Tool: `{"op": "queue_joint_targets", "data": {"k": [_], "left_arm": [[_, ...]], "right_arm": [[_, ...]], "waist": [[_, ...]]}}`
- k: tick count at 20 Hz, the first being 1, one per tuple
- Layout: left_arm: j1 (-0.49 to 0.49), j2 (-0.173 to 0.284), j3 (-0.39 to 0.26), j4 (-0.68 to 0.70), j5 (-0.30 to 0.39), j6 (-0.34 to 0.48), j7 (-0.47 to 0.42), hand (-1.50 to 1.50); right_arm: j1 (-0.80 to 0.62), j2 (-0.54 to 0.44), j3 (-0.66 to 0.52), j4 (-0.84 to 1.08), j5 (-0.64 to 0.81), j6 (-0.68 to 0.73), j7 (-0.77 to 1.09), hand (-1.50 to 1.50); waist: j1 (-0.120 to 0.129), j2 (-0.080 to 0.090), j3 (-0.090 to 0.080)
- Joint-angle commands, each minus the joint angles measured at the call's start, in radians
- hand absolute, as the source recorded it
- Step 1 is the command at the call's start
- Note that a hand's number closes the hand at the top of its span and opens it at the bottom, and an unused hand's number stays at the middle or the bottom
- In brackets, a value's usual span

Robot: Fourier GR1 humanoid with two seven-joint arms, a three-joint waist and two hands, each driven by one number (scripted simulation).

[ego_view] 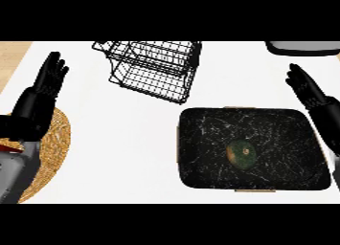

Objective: Pick the squash from the tray and place it in the tiered basket

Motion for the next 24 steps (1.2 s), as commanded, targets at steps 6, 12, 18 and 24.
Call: {"op": "queue_joint_targets", "data": {"k": [6,12,18,24], "left_arm": [[0.286,-0.121,-0.093,0.119,-0.058,0.132,0.082,0.00],[0.305,-0.159,-0.113,0.115,-0.060,0.142,0.094,0.00],[0.344,-0.218,-0.140,0.082,-0.125,0.193,0.122,0.00],[0.377,-0.181,-0.127,0.048,-0.107,0.173,0.124,0.00]], "right_arm": [[-0.135,0.024,-0.140,-0.033,-0.146,0.094,-0.207,1.50],[-0.062,0.149,-0.354,0.198,-0.206,-0.169,-0.136,-1.50],[0.046,0.027,-0.319,0.079,-0.210,0.066,-0.113,-1.50],[0.125,-0.215,-0.192,-0.069,-0.095,0.224,0.106,-1.50]], "waist": [[0.019,0.002,-0.007],[-0.005,0.001,-0.008],[-0.015,-0.004,-0.010],[-0.018,-0.008,-0.012]]}}
